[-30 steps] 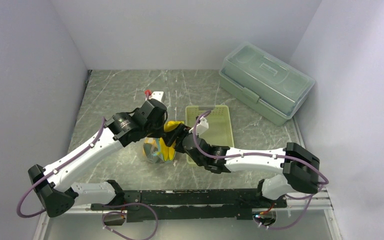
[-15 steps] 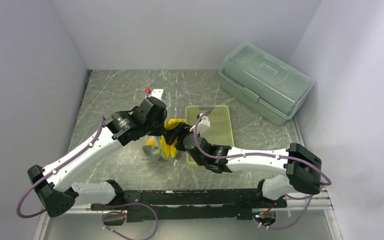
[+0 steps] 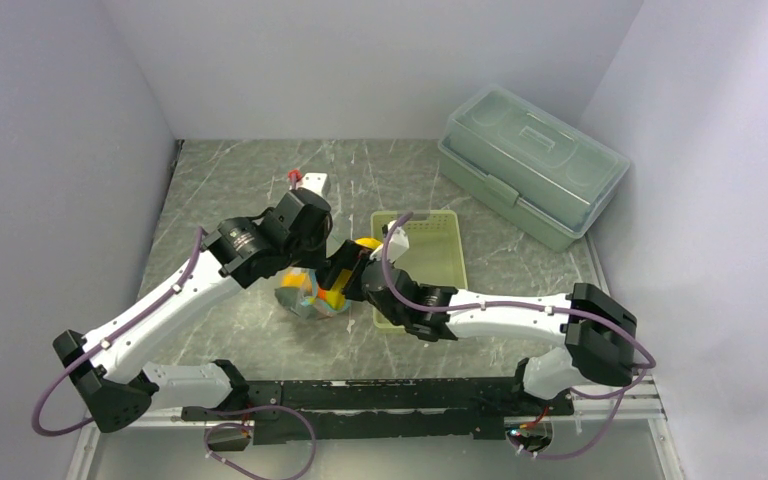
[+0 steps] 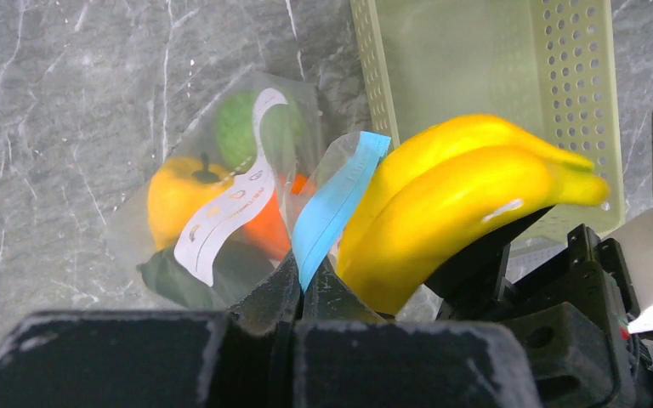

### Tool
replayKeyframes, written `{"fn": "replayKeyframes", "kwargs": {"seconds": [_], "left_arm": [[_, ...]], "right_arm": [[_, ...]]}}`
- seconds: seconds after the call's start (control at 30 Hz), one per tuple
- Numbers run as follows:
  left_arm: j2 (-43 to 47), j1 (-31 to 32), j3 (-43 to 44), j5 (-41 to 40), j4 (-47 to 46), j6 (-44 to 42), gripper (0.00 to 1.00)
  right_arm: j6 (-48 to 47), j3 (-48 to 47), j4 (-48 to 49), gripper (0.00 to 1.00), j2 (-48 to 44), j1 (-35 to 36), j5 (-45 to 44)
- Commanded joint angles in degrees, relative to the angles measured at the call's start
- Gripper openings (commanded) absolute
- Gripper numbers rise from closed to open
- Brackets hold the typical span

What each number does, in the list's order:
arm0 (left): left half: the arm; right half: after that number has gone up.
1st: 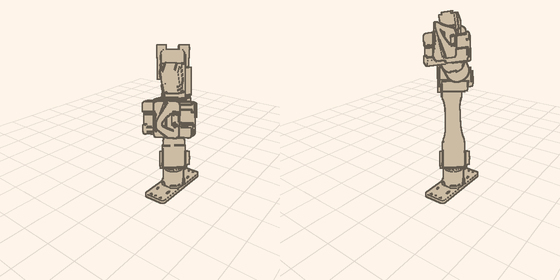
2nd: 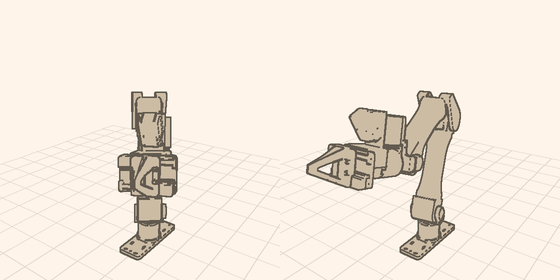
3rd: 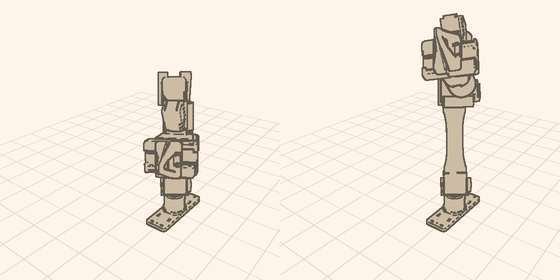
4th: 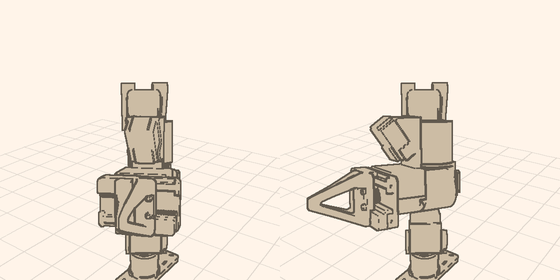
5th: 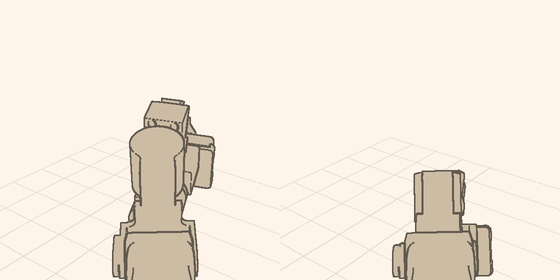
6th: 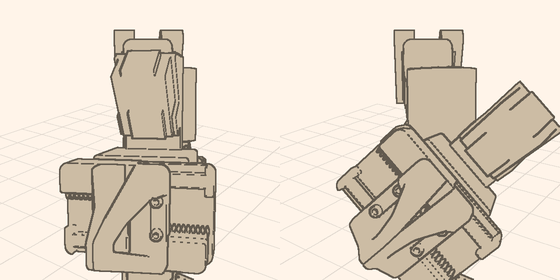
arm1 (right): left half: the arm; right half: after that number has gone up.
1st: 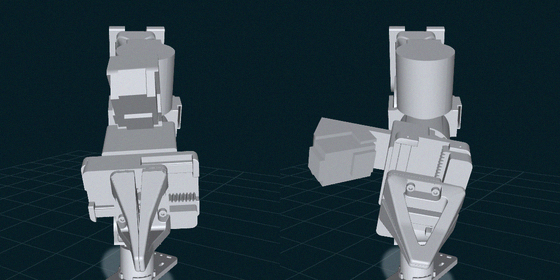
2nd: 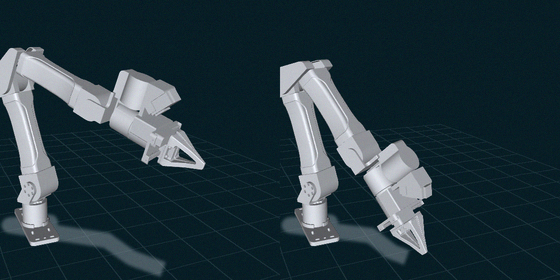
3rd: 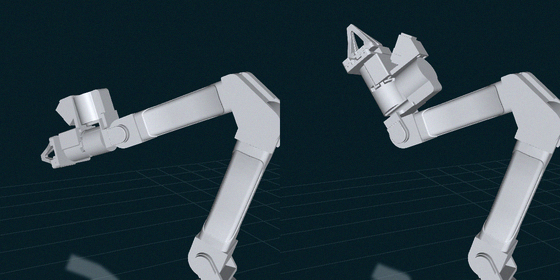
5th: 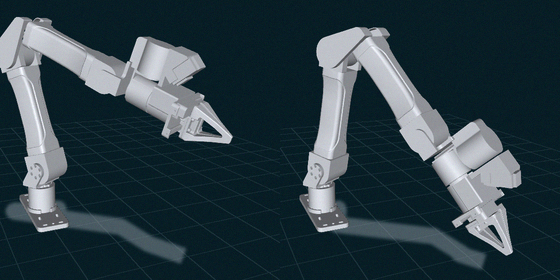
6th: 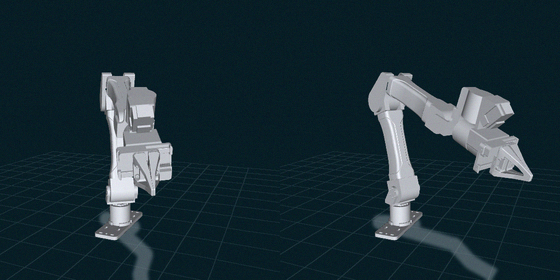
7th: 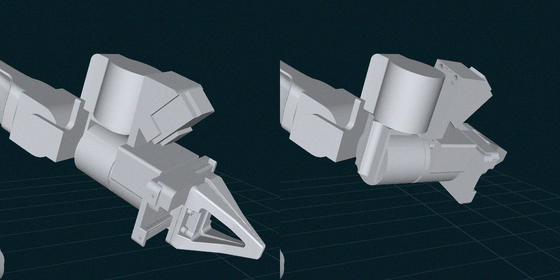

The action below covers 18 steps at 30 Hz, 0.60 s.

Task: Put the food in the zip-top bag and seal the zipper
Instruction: Place the fake fruit in the zipper food storage bag.

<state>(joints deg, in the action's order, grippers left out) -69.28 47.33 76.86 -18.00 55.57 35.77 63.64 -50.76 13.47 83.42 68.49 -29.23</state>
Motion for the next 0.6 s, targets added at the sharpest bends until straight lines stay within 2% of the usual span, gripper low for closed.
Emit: {"fn": "replayKeyframes", "kwargs": {"seconds": [0.0, 0.43, 0.57], "left_arm": [[-0.1, 0.6, 1.8, 2.4, -0.8, 0.5, 0.00], [0.1, 0.6, 0.3, 1.5, -0.6, 0.3, 0.00], [0.2, 0.6, -0.1, 2.0, -1.1, 0.0, 0.00]], "right_arm": [[-0.7, -2.3, 5.3, 1.00, -1.7, -0.4, 0.7], [-7.3, -3.2, -2.7, 0.99, -7.1, -0.4, -2.7], [-8.4, -1.7, -3.6, 0.94, -8.5, -0.5, -3.8]]}}
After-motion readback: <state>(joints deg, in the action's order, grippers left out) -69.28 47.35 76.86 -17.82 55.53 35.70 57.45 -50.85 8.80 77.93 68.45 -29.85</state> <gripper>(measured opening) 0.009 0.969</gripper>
